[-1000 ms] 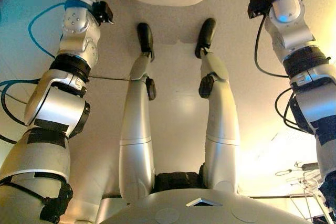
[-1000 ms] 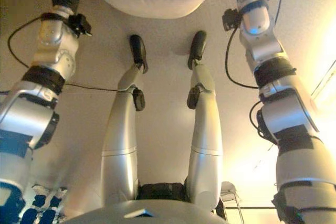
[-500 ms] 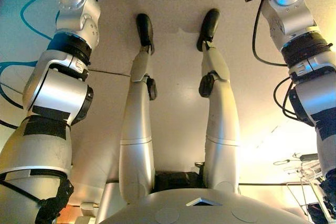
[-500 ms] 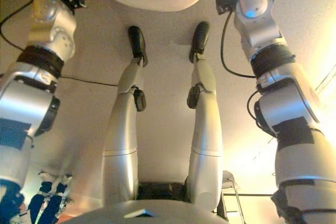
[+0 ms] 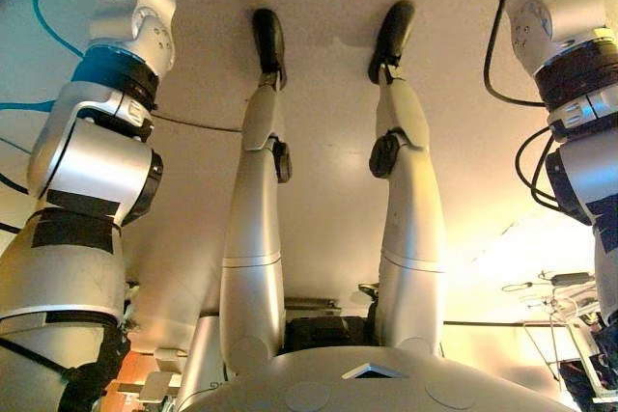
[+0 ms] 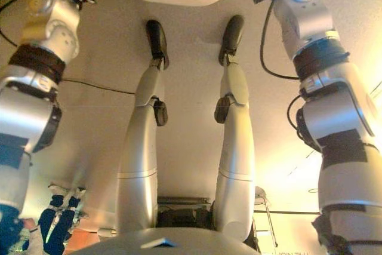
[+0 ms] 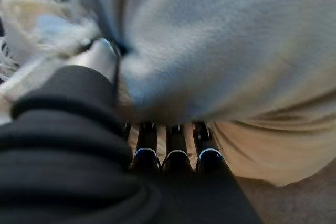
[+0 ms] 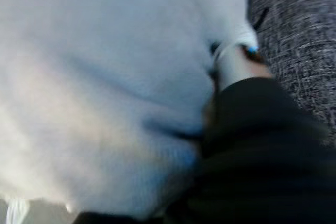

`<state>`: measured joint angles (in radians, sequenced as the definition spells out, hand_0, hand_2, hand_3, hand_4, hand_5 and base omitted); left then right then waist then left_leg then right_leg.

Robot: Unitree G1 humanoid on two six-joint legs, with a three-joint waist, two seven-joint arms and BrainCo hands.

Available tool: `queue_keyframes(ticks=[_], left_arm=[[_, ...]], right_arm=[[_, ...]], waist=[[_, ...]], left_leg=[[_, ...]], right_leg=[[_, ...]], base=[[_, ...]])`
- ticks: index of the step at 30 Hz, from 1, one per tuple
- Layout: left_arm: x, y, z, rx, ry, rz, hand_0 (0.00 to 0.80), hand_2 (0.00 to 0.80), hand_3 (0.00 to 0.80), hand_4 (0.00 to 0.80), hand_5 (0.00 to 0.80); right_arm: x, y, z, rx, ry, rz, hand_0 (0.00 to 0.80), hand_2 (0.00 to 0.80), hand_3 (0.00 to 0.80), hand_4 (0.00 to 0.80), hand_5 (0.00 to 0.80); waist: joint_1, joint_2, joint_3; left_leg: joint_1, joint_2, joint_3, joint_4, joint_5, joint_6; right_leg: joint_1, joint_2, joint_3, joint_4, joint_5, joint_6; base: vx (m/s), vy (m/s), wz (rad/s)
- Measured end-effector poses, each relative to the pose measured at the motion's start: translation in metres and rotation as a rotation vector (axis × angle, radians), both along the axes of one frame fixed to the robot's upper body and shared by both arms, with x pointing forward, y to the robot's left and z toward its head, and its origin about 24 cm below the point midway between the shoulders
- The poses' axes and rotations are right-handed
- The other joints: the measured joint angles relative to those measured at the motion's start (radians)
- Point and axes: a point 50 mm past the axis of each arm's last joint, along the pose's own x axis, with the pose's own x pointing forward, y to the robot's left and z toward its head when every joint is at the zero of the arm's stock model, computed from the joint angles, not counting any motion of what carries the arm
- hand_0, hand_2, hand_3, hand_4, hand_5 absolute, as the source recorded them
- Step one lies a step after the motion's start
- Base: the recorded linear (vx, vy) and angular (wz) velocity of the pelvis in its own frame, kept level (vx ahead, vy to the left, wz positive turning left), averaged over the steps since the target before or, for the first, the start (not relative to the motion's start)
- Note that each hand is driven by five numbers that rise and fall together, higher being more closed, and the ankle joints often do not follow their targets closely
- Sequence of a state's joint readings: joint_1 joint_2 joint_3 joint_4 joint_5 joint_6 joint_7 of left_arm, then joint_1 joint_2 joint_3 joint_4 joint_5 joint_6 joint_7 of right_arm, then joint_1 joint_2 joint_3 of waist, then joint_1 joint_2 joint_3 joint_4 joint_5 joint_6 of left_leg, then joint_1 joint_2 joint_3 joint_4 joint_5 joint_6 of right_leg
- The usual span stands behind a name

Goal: Pick up the cushion and take it to the sofa

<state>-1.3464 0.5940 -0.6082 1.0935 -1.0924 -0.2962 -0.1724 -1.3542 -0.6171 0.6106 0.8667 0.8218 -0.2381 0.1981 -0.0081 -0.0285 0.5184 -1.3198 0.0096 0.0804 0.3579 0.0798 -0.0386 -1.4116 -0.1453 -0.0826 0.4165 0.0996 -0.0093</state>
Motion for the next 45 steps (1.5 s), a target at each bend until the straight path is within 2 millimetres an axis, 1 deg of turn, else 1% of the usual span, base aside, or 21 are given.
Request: queue_keyframes(ticks=[5,8,13,17,21,24,25,26,28,29,32,34,36,39,41,45], left_arm=[[0.0,-0.004,-0.002,-0.018,0.02,-0.083,0.8,0.8,0.8,0.8,0.8],[0.0,-0.008,-0.004,-0.02,0.025,-0.129,0.8,0.8,0.8,0.8,0.8],[-0.001,-0.015,-0.009,-0.079,0.019,-0.215,0.8,0.8,0.8,0.8,0.8],[-0.003,-0.02,-0.016,-0.081,0.013,-0.267,0.8,0.8,0.8,0.8,0.8],[-0.007,-0.024,-0.035,-0.126,0.028,-0.331,0.8,0.8,0.8,0.8,0.8],[-0.01,-0.026,-0.065,-0.204,0.058,-0.348,0.8,0.8,0.8,0.8,0.8],[-0.013,-0.025,-0.082,-0.233,0.081,-0.348,0.8,0.8,0.8,0.8,0.8],[-0.016,-0.027,-0.095,-0.261,0.091,-0.353,0.8,0.8,0.8,0.8,0.8],[-0.028,-0.029,-0.125,-0.312,0.111,-0.362,0.8,0.8,0.8,0.8,0.8],[-0.035,-0.029,-0.141,-0.327,0.126,-0.364,0.8,0.8,0.8,0.8,0.8],[-0.06,-0.034,-0.173,-0.387,0.152,-0.394,0.8,0.8,0.8,0.8,0.8],[-0.075,-0.037,-0.192,-0.41,0.173,-0.398,0.8,0.8,0.8,0.8,0.8],[-0.087,-0.039,-0.203,-0.413,0.195,-0.409,0.8,0.8,0.8,0.8,0.8],[-0.099,-0.037,-0.215,-0.432,0.231,-0.402,0.8,0.8,0.8,0.8,0.8],[-0.107,-0.037,-0.217,-0.444,0.233,-0.411,0.8,0.8,0.8,0.8,0.8],[-0.116,-0.038,-0.207,-0.435,0.186,-0.435,0.8,0.8,0.8,0.8,0.8]], right_arm=[[0.001,-0.003,-0.002,0.002,0.023,-0.002,0.8,0.8,0.8,0.8,0.8],[0.001,-0.011,-0.001,-0.002,0.027,-0.023,0.8,0.8,0.8,0.8,0.8],[0.0,-0.018,0.001,-0.002,0.023,-0.042,0.8,0.8,0.8,0.8,0.8],[-0.001,-0.025,-0.001,0.007,0.026,-0.057,0.8,0.8,0.8,0.8,0.8],[-0.002,-0.029,-0.011,0.032,0.039,-0.067,0.8,0.8,0.8,0.8,0.8],[-0.003,-0.03,-0.032,0.064,0.059,-0.054,0.8,0.8,0.8,0.8,0.8],[-0.004,-0.03,-0.043,0.079,0.071,-0.049,0.8,0.8,0.8,0.8,0.8],[-0.006,-0.03,-0.056,0.088,0.082,-0.042,0.8,0.8,0.8,0.8,0.8],[-0.014,-0.027,-0.08,0.08,0.088,-0.032,0.8,0.8,0.8,0.8,0.8],[-0.019,-0.028,-0.087,0.078,0.083,-0.032,0.8,0.8,0.8,0.8,0.8],[-0.039,-0.029,-0.117,0.068,0.087,-0.028,0.8,0.8,0.8,0.8,0.8],[-0.05,-0.029,-0.137,0.08,0.105,-0.032,0.8,0.8,0.8,0.8,0.8],[-0.061,-0.03,-0.156,0.111,0.129,-0.038,0.8,0.8,0.8,0.8,0.8],[-0.076,-0.032,-0.177,0.134,0.163,-0.045,0.8,0.8,0.8,0.8,0.8],[-0.086,-0.03,-0.181,0.144,0.155,-0.04,0.8,0.8,0.8,0.8,0.8],[-0.101,-0.032,-0.179,0.145,0.11,-0.039,0.8,0.8,0.8,0.8,0.8]], waist=[[-0.002,0.0,0.0],[-0.003,0.0,0.0],[-0.004,0.001,0.0],[-0.003,0.002,0.0],[-0.003,0.005,0.001],[-0.002,0.008,0.002],[-0.001,0.008,0.002],[-0.001,0.008,0.002],[-0.002,0.008,0.002],[-0.002,0.008,0.002],[-0.003,0.008,0.002],[-0.003,0.008,0.002],[-0.004,0.007,0.003],[-0.002,0.005,0.003],[-0.003,0.005,0.003],[-0.003,0.006,-0.001]], left_leg=[[0.0,-0.001,0.0,0.0,0.001,0.001],[0.0,-0.002,0.0,-0.001,0.001,0.001],[0.0,-0.003,-0.001,-0.005,0.001,0.0],[0.0,-0.007,-0.002,-0.012,0.001,0.0],[0.009,-0.011,-0.004,-0.013,0.001,0.0],[0.047,-0.014,-0.008,-0.013,0.0,-0.001],[0.07,-0.014,-0.01,-0.013,0.0,-0.002],[0.097,-0.014,-0.013,-0.013,-0.001,-0.003],[0.154,-0.014,-0.025,-0.006,-0.006,-0.009],[0.185,-0.015,-0.03,-0.002,-0.009,-0.013],[0.3,-0.013,-0.035,0.006,-0.02,-0.02],[0.395,-0.01,-0.041,0.004,-0.026,-0.023],[0.501,-0.006,-0.052,-0.008,-0.032,-0.022],[0.686,0.002,-0.053,-0.047,-0.034,-0.023],[0.799,0.004,-0.052,-0.084,-0.034,-0.023],[0.964,0.009,-0.052,-0.143,-0.032,-0.02]], right_leg=[[0.0,0.0,0.002,0.0,0.001,0.0],[-0.004,0.001,0.006,0.001,0.001,0.0],[-0.008,0.003,0.013,-0.002,0.004,0.001],[-0.011,0.002,0.018,-0.006,0.006,0.003],[-0.007,0.001,0.027,-0.009,0.009,0.006],[0.026,0.0,0.033,-0.002,0.008,0.007],[0.049,0.0,0.034,0.0,0.008,0.007],[0.076,0.0,0.034,0.001,0.008,0.007],[0.136,0.001,0.034,0.006,0.004,0.008],[0.169,0.001,0.033,0.01,-0.003,0.014],[0.282,-0.001,0.028,0.028,-0.02,0.013],[0.379,-0.001,0.017,0.029,-0.03,0.011],[0.488,0.0,-0.001,0.017,-0.043,0.01],[0.677,-0.001,-0.035,-0.023,-0.049,0.008],[0.786,-0.002,-0.045,-0.053,-0.052,0.013],[0.952,-0.007,-0.072,-0.11,-0.047,0.023]], base=[[0.0,0.0,0.0],[-0.001,-0.01,0.0],[-0.001,-0.01,-0.01],[0.0,0.0,0.0],[-0.016,-0.022,-0.03],[-0.039,-0.069,-0.07],[-0.052,-0.099,-0.08],[-0.037,-0.075,-0.08],[-0.038,-0.083,-0.08],[-0.042,-0.094,-0.05],[-0.034,-0.097,-0.03],[0.007,-0.119,-0.05],[0.073,-0.077,-0.01],[0.097,-0.023,-0.06],[0.133,0.002,-0.12],[0.117,-0.002,-0.07]])
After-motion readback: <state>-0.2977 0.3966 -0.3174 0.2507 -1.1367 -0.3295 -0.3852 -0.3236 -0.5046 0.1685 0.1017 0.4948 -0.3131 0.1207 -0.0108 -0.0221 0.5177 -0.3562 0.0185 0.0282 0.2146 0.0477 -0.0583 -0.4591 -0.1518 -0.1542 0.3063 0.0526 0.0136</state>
